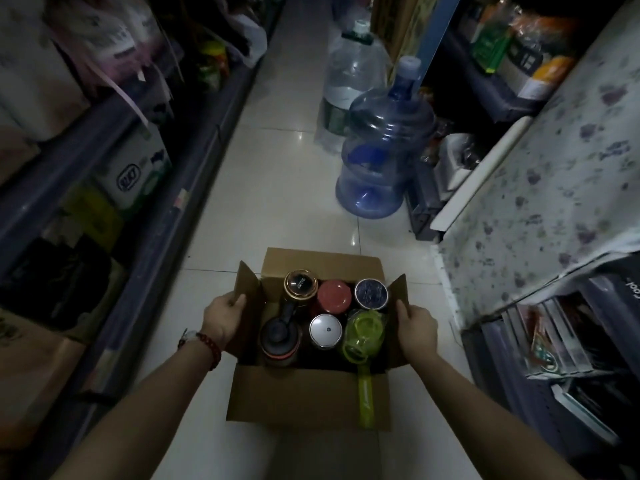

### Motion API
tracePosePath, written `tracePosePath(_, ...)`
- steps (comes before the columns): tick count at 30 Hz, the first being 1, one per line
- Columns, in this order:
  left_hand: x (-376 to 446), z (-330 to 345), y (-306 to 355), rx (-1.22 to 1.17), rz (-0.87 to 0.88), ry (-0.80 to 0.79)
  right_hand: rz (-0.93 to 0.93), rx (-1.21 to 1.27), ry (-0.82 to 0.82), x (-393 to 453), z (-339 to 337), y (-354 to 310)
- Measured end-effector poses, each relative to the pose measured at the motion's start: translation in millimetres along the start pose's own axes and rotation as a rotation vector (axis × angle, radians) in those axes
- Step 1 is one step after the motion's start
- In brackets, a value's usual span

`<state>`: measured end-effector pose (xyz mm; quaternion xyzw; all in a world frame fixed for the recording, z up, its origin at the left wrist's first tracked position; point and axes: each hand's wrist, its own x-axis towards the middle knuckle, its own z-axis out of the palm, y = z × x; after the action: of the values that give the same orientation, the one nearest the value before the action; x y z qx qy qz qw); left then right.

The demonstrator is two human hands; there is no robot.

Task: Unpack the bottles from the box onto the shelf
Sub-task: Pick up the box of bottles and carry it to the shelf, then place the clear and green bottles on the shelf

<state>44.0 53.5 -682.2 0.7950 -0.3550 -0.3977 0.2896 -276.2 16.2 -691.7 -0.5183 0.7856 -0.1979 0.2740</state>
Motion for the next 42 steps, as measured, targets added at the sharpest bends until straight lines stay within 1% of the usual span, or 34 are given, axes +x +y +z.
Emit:
tracePosePath(6, 22, 15, -26, -0.025, -0.004, -0.009, 0.028, 0.012, -0.006, 14, 29, 14)
tracePosePath(12, 33, 13, -32, -0.087, -0.029, -0.062, 0.005, 0.008, 0.007, 23, 33, 21)
tracePosePath(15, 33, 16, -27, 0.031, 0.005, -0.051, -0.006, -0.007, -0.028, 21, 30, 19)
tracePosePath(17, 31, 22, -20, 0.161, 0.087, 0.005, 0.005, -0.009, -0.036, 17, 29, 13)
tracePosePath(18, 28, 25, -16, 0.224, 0.148, 0.062, 0.013, 0.012, -0.018, 13, 29, 8)
tracePosePath(19, 24, 29, -11, 0.293, 0.236, 0.140, 0.010, 0.040, 0.020, 8, 28, 3)
tracePosePath(20, 17, 32, -6, 0.367, 0.361, 0.216, -0.022, 0.068, 0.077, 2, 28, -2)
tracePosePath(21, 9, 35, -2, 0.429, 0.505, 0.259, -0.093, 0.093, 0.141, -3, 26, -5)
tracePosePath(22, 2, 39, 0, 0.460, 0.630, 0.253, -0.188, 0.103, 0.198, -8, 26, -8)
tracePosePath(23, -4, 44, 2, 0.456, 0.713, 0.201, -0.276, 0.108, 0.231, -13, 27, -8)
tracePosePath(24, -9, 50, 1, 0.426, 0.742, 0.123, -0.335, 0.118, 0.229, -18, 29, -8)
tracePosePath(26, -16, 63, -8, 0.339, 0.705, -0.006, -0.383, 0.172, 0.176, -28, 38, -5)
tracePosePath(28, -19, 73, -21, 0.239, 0.649, -0.047, -0.392, 0.222, 0.150, -38, 50, 1)
tracePosePath(32, -25, 81, -47, 0.017, 0.528, -0.038, -0.290, 0.312, 0.118, -42, 73, 15)
tracePosePath(36, -24, 84, -51, -0.060, 0.536, -0.055, -0.222, 0.452, 0.097, -41, 82, 20)
tracePosePath(39, -21, 87, -49, -0.185, 0.453, -0.035, -0.172, 0.552, 0.091, -39, 86, 16)
tracePosePath(42, -18, 89, -50, -0.238, 0.356, -0.028, -0.134, 0.623, 0.074, -37, 87, 10)
